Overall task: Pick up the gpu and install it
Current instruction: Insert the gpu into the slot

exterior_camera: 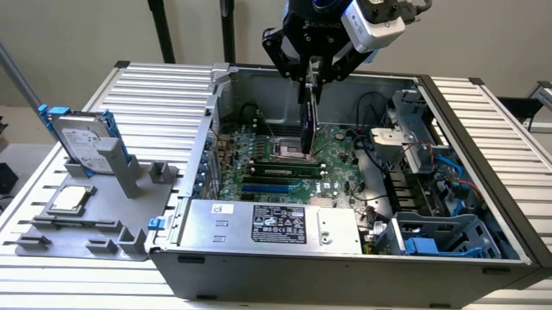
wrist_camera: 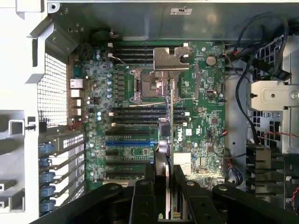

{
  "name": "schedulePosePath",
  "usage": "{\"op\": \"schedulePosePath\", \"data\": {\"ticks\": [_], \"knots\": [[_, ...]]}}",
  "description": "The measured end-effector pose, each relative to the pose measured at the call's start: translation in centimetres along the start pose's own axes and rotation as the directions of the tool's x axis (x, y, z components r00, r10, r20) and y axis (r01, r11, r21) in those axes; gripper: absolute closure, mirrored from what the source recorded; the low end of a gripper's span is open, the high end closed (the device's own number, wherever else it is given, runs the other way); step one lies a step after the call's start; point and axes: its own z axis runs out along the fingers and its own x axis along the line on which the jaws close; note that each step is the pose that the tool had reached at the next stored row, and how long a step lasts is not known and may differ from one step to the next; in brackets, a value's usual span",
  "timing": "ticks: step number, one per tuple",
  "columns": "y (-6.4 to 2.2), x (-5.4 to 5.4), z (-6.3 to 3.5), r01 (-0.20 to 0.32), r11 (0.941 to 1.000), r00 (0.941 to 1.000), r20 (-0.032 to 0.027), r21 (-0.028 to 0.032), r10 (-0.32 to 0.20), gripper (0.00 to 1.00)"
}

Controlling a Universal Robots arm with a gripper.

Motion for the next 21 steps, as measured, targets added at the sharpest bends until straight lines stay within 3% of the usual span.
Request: {"op": "schedulePosePath", "data": {"ticks": [9,13,17,21], "knots": [[0.0,-0.03,0.0,0.002,1.0,1.0,-0.0001,-0.0001,-0.002,0.73],[0.0,-0.02,0.07,0.061,0.9981,0.9981,-0.0034,-0.0013,-0.061,0.73],[-0.01,-0.02,0.18,0.135,0.9909,0.9909,-0.0074,-0.003,-0.135,0.73],[-0.02,-0.02,0.3,0.206,0.9785,0.9784,-0.0111,-0.005,-0.206,0.73]]}}
